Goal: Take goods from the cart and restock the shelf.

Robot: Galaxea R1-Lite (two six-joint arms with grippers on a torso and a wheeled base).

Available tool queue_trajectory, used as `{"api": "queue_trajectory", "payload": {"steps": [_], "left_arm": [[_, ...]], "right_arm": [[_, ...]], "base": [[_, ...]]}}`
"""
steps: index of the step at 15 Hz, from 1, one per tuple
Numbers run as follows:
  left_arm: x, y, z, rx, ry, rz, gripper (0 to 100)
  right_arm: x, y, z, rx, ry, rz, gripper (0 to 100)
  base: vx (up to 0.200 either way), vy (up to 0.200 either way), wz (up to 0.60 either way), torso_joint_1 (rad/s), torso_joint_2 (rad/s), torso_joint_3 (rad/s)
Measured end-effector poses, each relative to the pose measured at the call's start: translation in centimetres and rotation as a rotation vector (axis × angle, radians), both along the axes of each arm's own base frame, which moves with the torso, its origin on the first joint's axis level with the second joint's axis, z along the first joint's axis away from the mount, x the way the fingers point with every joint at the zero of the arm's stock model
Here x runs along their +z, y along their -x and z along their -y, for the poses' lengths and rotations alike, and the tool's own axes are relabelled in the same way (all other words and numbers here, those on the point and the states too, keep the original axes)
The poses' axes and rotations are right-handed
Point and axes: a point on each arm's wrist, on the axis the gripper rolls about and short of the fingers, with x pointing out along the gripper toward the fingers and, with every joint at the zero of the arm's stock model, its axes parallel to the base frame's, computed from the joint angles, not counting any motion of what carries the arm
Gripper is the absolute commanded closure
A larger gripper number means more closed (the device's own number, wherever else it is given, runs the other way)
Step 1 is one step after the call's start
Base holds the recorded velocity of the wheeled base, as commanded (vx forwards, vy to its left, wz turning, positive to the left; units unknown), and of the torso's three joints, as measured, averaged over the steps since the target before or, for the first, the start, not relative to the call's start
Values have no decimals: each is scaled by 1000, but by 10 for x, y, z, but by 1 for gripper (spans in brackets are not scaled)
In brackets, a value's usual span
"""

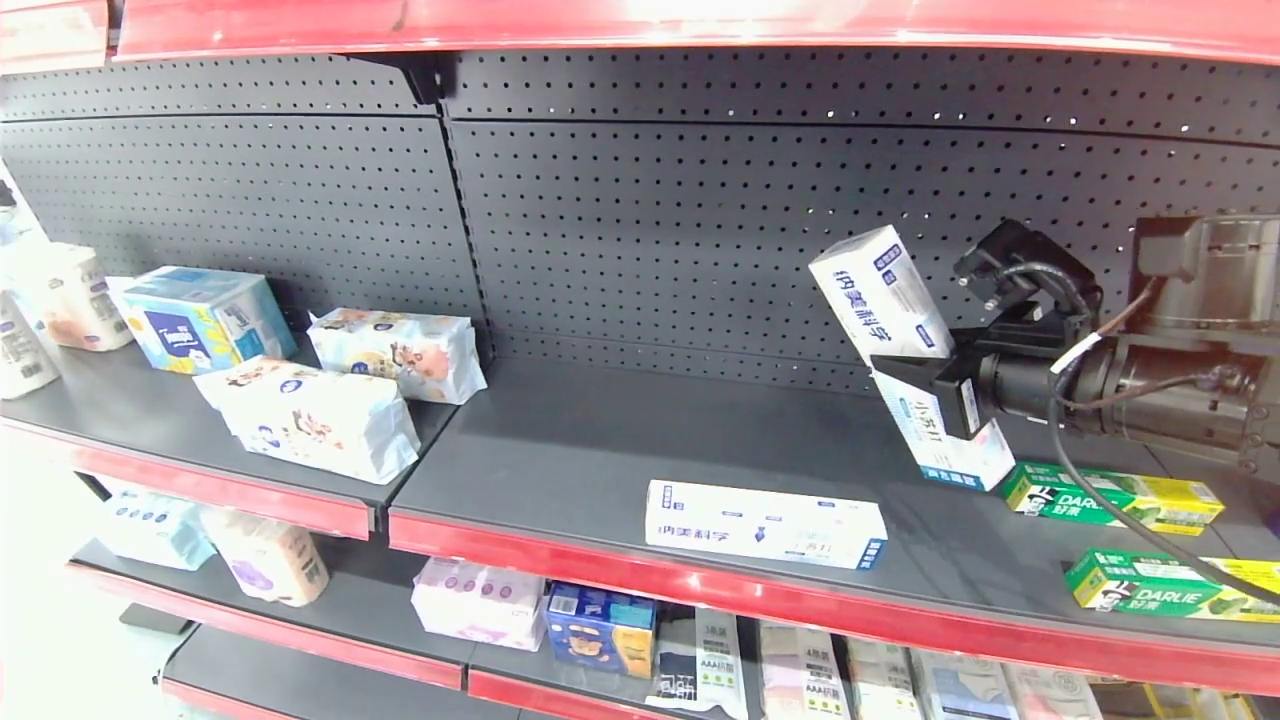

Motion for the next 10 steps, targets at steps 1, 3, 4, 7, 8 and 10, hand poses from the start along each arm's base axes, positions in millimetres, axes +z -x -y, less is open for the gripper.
{"api": "queue_trajectory", "payload": {"steps": [1, 3, 4, 7, 8, 10], "left_arm": [[-2, 1, -1, 24, 3, 4, 0], [-6, 1, -3, 94, 31, 5, 0], [-10, 1, -3, 117, 38, -1, 0], [-28, 1, -3, 144, 36, -17, 0], [-31, 0, -4, 153, 33, -22, 0], [-36, 0, -4, 199, 22, -45, 0]], "right_arm": [[1, -1, 0, -4, -1, 3, 100], [0, -2, 3, -12, -1, 1, 100], [0, -3, 5, -22, -1, -1, 100], [-1, -4, 10, -37, -1, -2, 100], [-1, -4, 11, -40, -1, -2, 100], [0, -5, 14, -55, -4, 0, 100]], "base": [[0, 0, 0, 0, 0, 0], [0, 0, 0, 0, 0, 0], [0, 0, 0, 0, 0, 0], [0, 0, 0, 0, 0, 0], [0, 0, 0, 0, 0, 0], [0, 0, 0, 0, 0, 0]]}}
